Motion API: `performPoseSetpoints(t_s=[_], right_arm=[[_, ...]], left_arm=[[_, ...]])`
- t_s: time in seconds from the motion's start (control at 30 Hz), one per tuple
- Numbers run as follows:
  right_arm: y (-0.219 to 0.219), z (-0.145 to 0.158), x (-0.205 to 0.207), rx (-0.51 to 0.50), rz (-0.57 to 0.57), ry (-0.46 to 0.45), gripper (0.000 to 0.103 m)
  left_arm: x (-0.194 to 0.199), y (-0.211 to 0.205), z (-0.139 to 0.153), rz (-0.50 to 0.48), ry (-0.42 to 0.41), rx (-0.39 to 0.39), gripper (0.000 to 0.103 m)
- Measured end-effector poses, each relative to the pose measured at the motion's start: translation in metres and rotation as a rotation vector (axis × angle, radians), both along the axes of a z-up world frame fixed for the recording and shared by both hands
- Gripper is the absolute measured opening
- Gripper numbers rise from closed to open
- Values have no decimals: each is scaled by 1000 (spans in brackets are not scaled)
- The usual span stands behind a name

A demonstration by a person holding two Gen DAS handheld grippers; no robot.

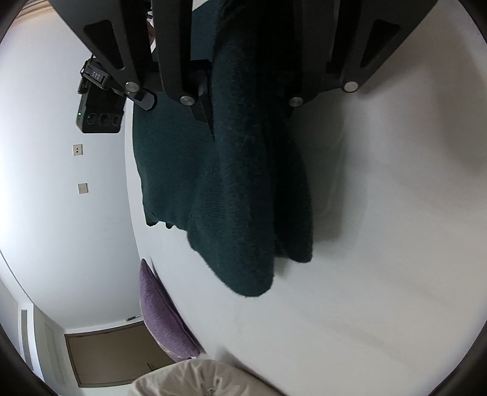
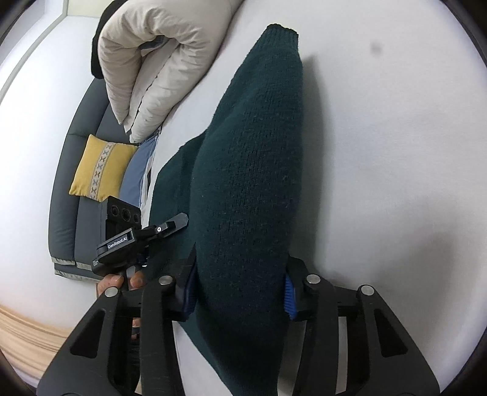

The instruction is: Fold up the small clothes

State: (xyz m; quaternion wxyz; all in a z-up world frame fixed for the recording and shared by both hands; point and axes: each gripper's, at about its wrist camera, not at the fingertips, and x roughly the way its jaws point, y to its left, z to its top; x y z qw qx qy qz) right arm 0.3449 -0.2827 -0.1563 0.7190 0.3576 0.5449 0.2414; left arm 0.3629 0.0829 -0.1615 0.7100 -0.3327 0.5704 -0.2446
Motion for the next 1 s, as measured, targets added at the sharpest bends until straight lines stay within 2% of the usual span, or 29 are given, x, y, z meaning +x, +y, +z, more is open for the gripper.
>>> performPoseSetpoints(t_s=[0.07, 0.23, 0.37, 0.5, 0.8, 1.0], right_arm=[[1, 13, -8, -3, 5, -12, 40], [-10, 44, -47, 27, -5, -32, 40], [-14, 64, -102, 29, 2, -56, 40], [-19, 75, -158, 31, -11, -70, 40], [-25, 72, -272, 22, -29, -54, 40], [-23, 56, -314, 18, -38, -37, 40]], left_arm=[[-12, -6, 11, -21, -10, 14, 26], [-54, -11, 40, -49, -39, -11, 26], [-97, -24, 65, -95, -82, 26, 26], [-144, -37, 76, -136, -107, 67, 26], [-228, -48, 62, -171, -87, 69, 26], [-256, -49, 52, -177, -86, 84, 26]])
